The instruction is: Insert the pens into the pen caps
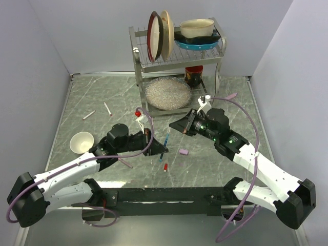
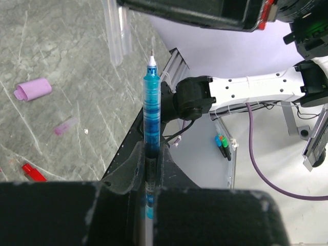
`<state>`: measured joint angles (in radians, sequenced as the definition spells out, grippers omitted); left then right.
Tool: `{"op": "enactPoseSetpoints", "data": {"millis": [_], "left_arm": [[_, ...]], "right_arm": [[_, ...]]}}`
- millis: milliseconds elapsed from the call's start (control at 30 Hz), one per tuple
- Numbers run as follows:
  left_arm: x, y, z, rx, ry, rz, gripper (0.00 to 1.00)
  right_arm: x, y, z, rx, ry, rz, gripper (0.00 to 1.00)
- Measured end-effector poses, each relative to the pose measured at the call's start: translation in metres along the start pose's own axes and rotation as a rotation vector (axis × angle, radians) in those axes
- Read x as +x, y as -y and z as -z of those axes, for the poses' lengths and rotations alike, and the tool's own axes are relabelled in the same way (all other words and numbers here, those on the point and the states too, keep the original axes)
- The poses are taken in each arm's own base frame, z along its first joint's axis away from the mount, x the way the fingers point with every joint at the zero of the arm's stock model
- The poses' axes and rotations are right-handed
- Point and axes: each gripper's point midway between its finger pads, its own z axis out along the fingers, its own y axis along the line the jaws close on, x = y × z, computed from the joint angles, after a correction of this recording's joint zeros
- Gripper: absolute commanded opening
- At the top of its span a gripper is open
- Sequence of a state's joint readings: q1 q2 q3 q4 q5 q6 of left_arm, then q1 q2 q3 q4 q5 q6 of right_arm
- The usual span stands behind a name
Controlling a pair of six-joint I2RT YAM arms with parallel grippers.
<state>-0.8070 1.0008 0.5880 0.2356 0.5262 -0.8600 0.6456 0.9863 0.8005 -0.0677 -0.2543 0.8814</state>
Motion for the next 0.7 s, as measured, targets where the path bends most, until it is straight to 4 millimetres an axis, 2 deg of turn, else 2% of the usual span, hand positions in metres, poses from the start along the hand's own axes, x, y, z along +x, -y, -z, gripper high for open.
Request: {"op": "enactPoseSetpoints", "data": {"millis": [700], "left_arm": [[0.0028,-0.003,0.0001,-0.003,-0.003,0.002,0.01]], "right_arm": [[-0.0047,-0.0063,0.0003,-0.01,0.01,-0.012,0.0]]}}
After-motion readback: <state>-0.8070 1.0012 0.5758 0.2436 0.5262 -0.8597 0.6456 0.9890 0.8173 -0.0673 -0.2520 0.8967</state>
